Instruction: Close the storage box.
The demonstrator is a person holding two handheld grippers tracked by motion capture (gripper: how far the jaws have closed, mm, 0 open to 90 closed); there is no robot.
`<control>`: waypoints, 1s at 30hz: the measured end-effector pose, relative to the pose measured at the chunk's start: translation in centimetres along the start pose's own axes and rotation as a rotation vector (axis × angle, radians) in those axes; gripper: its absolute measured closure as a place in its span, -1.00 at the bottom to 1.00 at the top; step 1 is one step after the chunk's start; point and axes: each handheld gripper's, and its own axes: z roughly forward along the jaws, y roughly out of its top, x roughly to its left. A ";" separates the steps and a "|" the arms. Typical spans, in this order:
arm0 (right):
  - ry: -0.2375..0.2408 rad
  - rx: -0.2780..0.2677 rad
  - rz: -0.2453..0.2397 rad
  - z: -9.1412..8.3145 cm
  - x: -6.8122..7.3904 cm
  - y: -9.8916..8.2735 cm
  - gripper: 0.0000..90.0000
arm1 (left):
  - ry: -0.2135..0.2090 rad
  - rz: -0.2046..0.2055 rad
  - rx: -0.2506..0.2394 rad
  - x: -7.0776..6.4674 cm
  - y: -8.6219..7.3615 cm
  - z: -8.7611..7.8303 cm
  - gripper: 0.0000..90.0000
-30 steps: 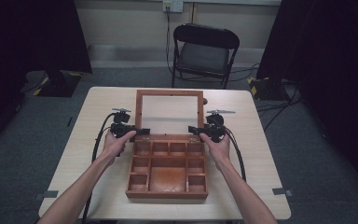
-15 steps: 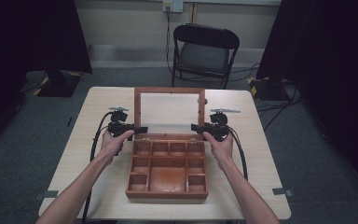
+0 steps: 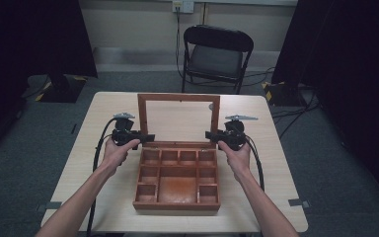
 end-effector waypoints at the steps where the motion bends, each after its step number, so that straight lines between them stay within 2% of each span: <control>1: 0.000 0.000 0.000 0.0 0.0 0.0 0.20 | 0.000 0.000 0.000 0.0 0.0 0.0 0.16; 6: -0.004 0.015 -0.018 -0.2 0.4 0.0 0.19 | 0.001 0.014 0.006 -0.2 -0.2 -0.3 0.17; 13: -0.006 0.022 -0.018 -0.4 0.8 -0.1 0.16 | 0.003 0.030 0.012 -0.4 -0.2 -0.5 0.16; 17: 0.011 0.019 -0.002 -0.7 0.7 0.0 0.15 | -0.001 0.041 0.014 -0.6 -0.2 -0.7 0.15; 25: 0.038 0.019 -0.011 -1.4 1.1 -0.2 0.06 | -0.011 0.061 0.006 -1.2 -0.1 -1.4 0.08; 30: 0.055 0.030 -0.016 -1.9 1.5 -0.5 -0.05 | -0.038 0.068 -0.007 -1.5 -0.1 -2.1 0.05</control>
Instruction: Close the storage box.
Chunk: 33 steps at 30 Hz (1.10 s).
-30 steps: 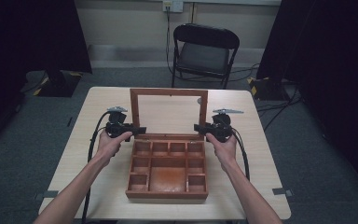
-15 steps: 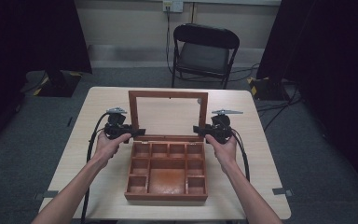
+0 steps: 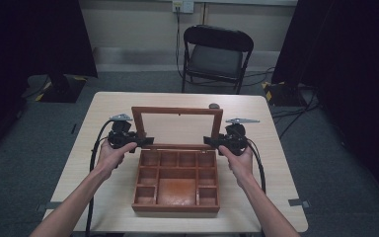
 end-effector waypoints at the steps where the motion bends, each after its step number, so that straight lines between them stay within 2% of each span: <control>1: 0.000 0.000 0.000 0.0 0.0 0.0 -0.05 | 0.000 0.000 0.000 0.0 0.0 0.0 0.05; 6: 0.016 0.000 -0.003 -0.2 0.1 -0.4 -0.10 | 0.000 0.028 -0.012 -0.3 -0.1 -0.5 0.05; 9: 0.017 0.002 0.000 -0.2 0.1 -0.4 -0.13 | -0.001 0.029 -0.018 -0.5 -0.2 -0.6 0.06; 12: 0.021 0.012 0.004 -0.4 0.2 -0.5 -0.21 | 0.000 0.036 -0.015 -0.7 -0.3 -0.8 0.06; 14: 0.020 0.015 0.010 -0.5 0.3 -0.6 -0.31 | -0.015 0.045 -0.005 -0.8 -0.4 -0.9 0.05; 18: -0.021 0.003 0.001 -1.8 0.5 -1.0 -0.45 | -0.024 0.058 0.015 -1.1 -0.4 -1.1 0.04; 20: -0.018 -0.008 0.003 -2.2 0.5 -1.2 -0.52 | -0.023 0.054 0.019 -1.1 -0.4 -1.1 0.03; 23: -0.016 -0.014 -0.011 -2.5 0.5 -1.4 -0.52 | -0.023 0.055 0.029 -1.3 -0.6 -1.2 0.02; 25: -0.014 -0.012 -0.013 -2.5 0.6 -1.7 -0.48 | -0.016 0.070 0.039 -1.4 -0.7 -1.3 0.00; 28: -0.018 -0.008 -0.018 -2.4 1.0 -2.2 -0.32 | -0.022 0.037 0.018 -1.8 -1.1 -1.3 -0.10; 29: -0.010 -0.004 -0.015 -2.3 1.0 -2.3 -0.23 | -0.022 0.037 0.018 -1.8 -1.1 -1.3 -0.12; 33: -0.005 -0.004 -0.013 -2.3 1.2 -2.5 -0.18 | -0.006 0.040 0.014 -2.2 -1.3 -1.4 -0.19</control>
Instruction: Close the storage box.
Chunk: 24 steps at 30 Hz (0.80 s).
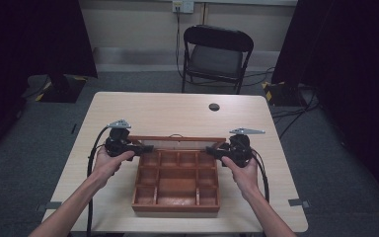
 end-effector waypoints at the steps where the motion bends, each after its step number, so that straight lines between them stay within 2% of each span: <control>1: 0.001 0.004 -0.002 0.0 0.1 0.0 -0.17 | 0.003 0.000 0.000 -0.1 -0.1 0.0 -0.19; 3: -0.006 0.014 -0.009 0.0 0.4 -0.2 -0.17 | 0.015 0.006 0.002 -0.4 -0.3 -0.2 -0.24; 4: 0.001 0.018 -0.010 -0.1 0.4 -0.3 -0.17 | 0.019 0.024 0.004 -0.6 -0.5 -0.3 -0.24; 10: 0.008 0.008 -0.008 -0.7 0.5 -0.5 -0.17 | 0.040 0.024 -0.007 -0.8 -0.9 -0.6 -0.25; 11: 0.012 0.006 -0.006 -0.8 0.5 -0.6 -0.18 | 0.033 -0.001 -0.017 -0.8 -1.1 -0.6 -0.34; 12: 0.012 0.006 -0.006 -0.8 0.5 -0.6 -0.18 | 0.033 -0.001 -0.017 -0.8 -1.1 -0.6 -0.43; 13: 0.018 0.004 0.000 -0.8 0.4 -0.7 -0.19 | 0.038 -0.019 -0.015 -0.6 -1.4 -0.6 -0.49; 14: 0.020 0.005 0.001 -0.7 0.4 -0.8 -0.20 | 0.042 -0.025 -0.020 -0.5 -1.5 -0.6 -0.49; 16: 0.020 0.006 0.002 -0.7 0.4 -0.8 -0.21 | 0.041 -0.021 -0.019 -0.5 -1.6 -0.6 -0.49; 17: 0.026 0.013 -0.002 -0.6 0.4 -0.9 -0.21 | 0.061 -0.014 -0.012 -0.6 -1.7 -0.8 -0.49; 23: 0.025 0.029 -0.003 -0.7 0.2 -1.1 -0.30 | 0.075 -0.038 -0.011 -0.6 -2.2 -1.3 -0.56; 24: 0.020 0.035 -0.002 -0.7 0.3 -1.1 -0.31 | 0.078 -0.029 -0.003 -0.7 -2.4 -1.4 -0.57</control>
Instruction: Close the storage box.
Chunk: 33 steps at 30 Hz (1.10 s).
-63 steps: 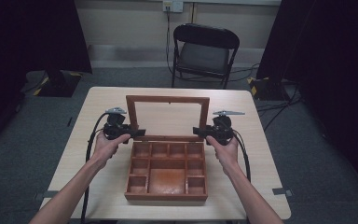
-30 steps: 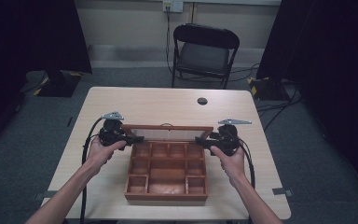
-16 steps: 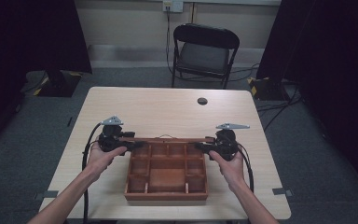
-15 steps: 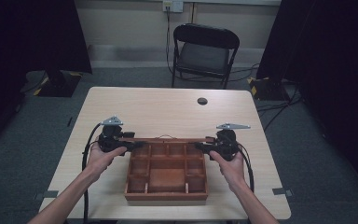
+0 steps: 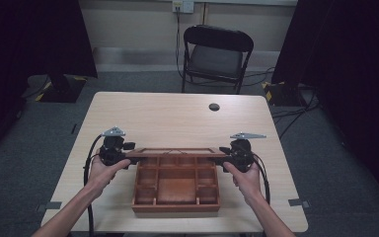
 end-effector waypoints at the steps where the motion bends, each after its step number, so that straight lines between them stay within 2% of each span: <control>1: -0.006 0.008 -0.005 0.0 0.0 -0.1 -0.34 | 0.010 0.014 0.000 0.0 -0.1 -0.1 -0.57; 4: -0.012 0.027 -0.006 -0.2 0.0 -0.2 -0.34 | 0.011 0.011 -0.001 -0.1 -0.2 -0.1 -0.58; 6: -0.015 0.020 0.002 -0.5 -0.3 -0.4 -0.33 | 0.004 0.006 -0.010 -0.1 -0.3 -0.1 -0.58; 8: -0.037 0.018 0.014 -1.0 -1.1 -0.8 -0.33 | 0.003 0.006 -0.009 -0.1 -0.3 0.0 -0.58; 9: -0.047 0.020 0.017 -1.1 -1.4 -0.9 -0.33 | 0.012 0.019 -0.012 0.0 -0.4 -0.1 -0.59; 10: -0.047 0.020 0.017 -1.1 -1.4 -0.9 -0.33 | 0.012 0.019 -0.012 0.0 -0.4 -0.1 -0.59; 11: -0.102 0.017 0.010 -1.2 -1.9 -0.9 -0.32 | 0.004 0.004 -0.019 -0.1 -0.5 0.0 -0.59; 12: -0.102 0.017 0.010 -1.2 -1.9 -0.9 -0.32 | 0.004 0.004 -0.019 -0.1 -0.5 0.0 -0.59; 13: -0.079 0.026 0.020 -1.1 -2.3 -0.8 -0.32 | 0.005 0.003 -0.015 0.0 -0.6 0.0 -0.58; 15: -0.089 0.035 0.009 -1.0 -2.1 -0.7 -0.31 | 0.010 0.018 -0.011 0.0 -0.6 0.0 -0.60; 16: -0.093 0.042 0.004 -0.9 -2.0 -0.7 -0.29 | 0.010 0.012 -0.013 0.0 -0.7 0.0 -0.60; 18: -0.086 0.049 0.008 -0.9 -2.0 -0.6 -0.27 | 0.005 0.009 -0.016 0.0 -0.8 0.0 -0.59; 21: -0.083 0.061 0.014 -1.1 -2.1 -0.9 -0.23 | 0.010 0.025 -0.007 0.0 -0.9 -0.1 -0.59; 24: -0.093 0.062 0.018 -1.5 -2.3 -1.1 -0.22 | 0.005 0.013 -0.004 0.1 -1.0 -0.1 -0.59; 30: -0.116 0.043 0.039 -2.0 -2.7 -1.0 -0.16 | 0.005 0.017 0.008 0.1 -1.3 -0.2 -0.60; 33: -0.126 0.019 0.012 -2.2 -2.4 -0.5 -0.12 | 0.009 0.019 0.012 0.2 -1.4 -0.1 -0.60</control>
